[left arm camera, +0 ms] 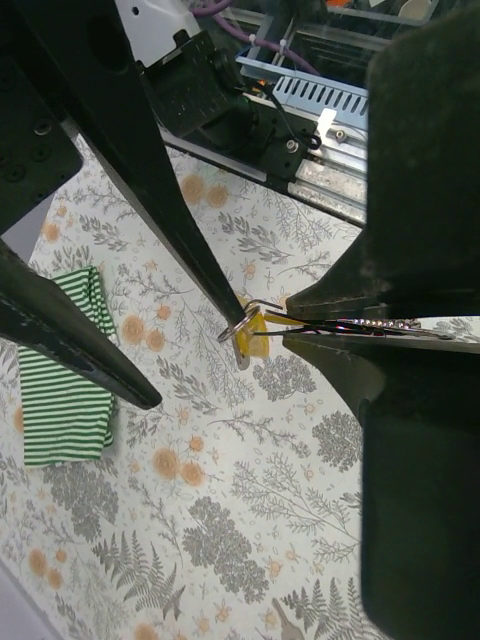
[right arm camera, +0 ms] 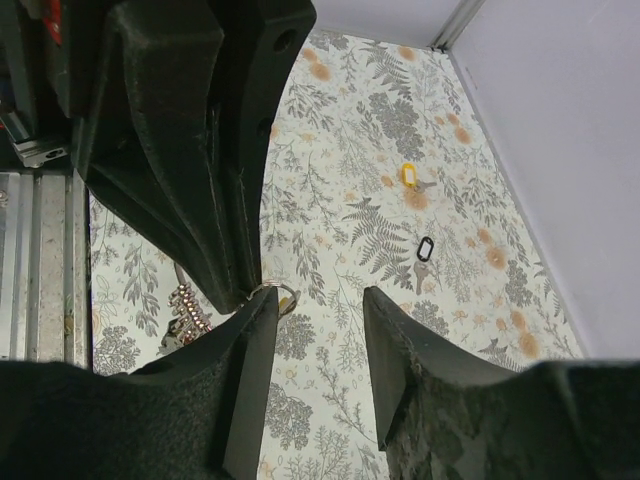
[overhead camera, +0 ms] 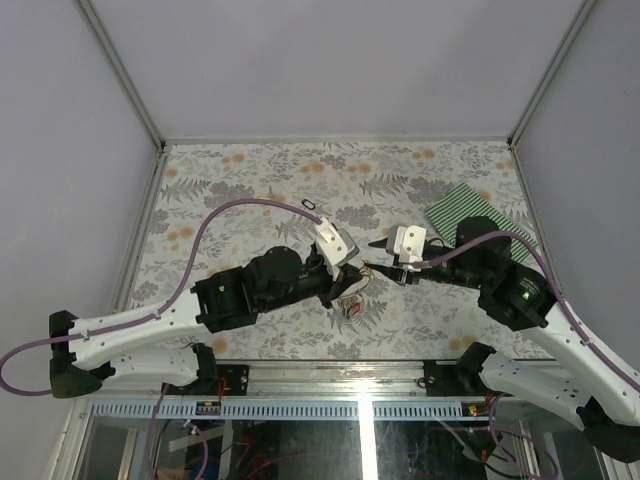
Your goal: Put the keys on the keyring
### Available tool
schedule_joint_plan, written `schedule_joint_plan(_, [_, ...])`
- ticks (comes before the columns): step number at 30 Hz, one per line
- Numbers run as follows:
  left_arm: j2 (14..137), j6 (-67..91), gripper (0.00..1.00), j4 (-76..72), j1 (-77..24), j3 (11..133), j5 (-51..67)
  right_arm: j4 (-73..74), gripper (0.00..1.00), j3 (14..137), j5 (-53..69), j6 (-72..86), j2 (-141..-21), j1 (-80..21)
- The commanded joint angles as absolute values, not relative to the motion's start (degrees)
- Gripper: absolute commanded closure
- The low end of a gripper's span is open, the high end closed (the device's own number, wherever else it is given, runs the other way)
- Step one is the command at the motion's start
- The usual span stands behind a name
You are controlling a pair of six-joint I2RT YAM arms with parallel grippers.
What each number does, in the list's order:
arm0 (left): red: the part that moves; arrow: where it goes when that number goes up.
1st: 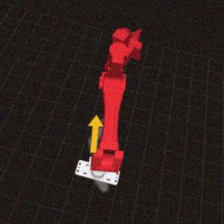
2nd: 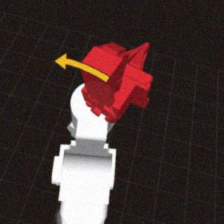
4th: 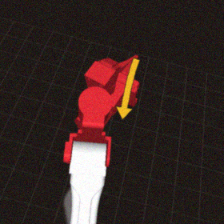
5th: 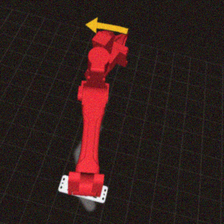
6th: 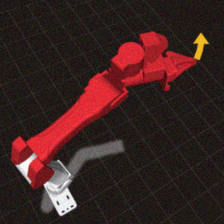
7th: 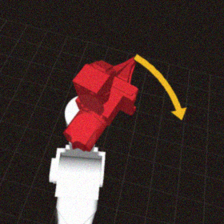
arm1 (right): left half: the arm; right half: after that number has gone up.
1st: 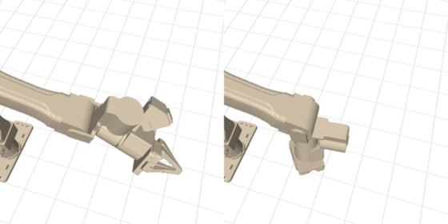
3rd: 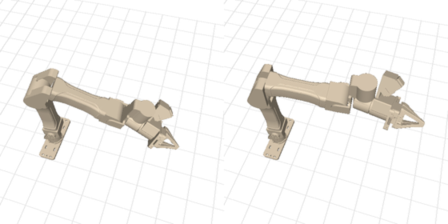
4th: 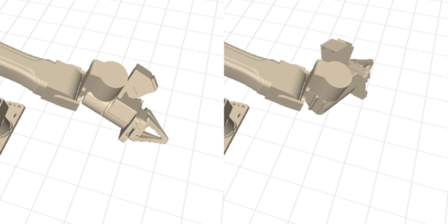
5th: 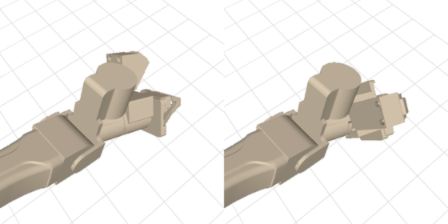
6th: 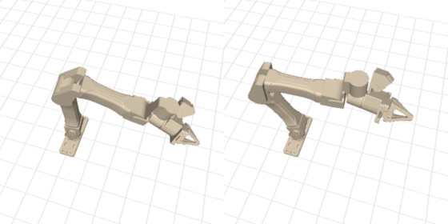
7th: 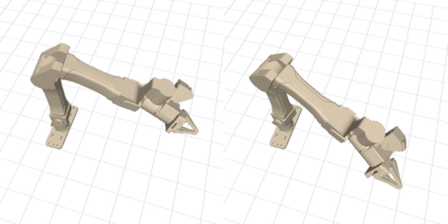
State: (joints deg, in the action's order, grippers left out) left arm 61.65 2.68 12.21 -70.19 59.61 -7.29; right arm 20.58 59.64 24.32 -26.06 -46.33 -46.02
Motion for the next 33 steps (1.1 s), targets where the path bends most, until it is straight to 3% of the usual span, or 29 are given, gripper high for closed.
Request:
schedule_joint_plan(1, [61.08,4.90,1.00,5.54,-70.77,58.21,-5.05,22.98,0.53,63.61,23.87,-28.65,-44.87,-46.20])
schedule_joint_plan(9, [60.67,6.51,1.00,3.86,-70.69,56.54,-3.66,26.58,0.60,64.74,23.32,-29.27,-42.87,-46.23])
schedule_joint_plan(20, [58.28,10.81,1.00,0.39,-70.51,54.70,-7.31,26.90,0.52,61.56,18.49,-18.73,-39.25,-46.22])
schedule_joint_plan(33, [53.60,14.85,1.00,-3.60,-70.44,53.77,-2.86,24.17,0.39,55.10,33.18,-8.33,-36.69,-46.19])
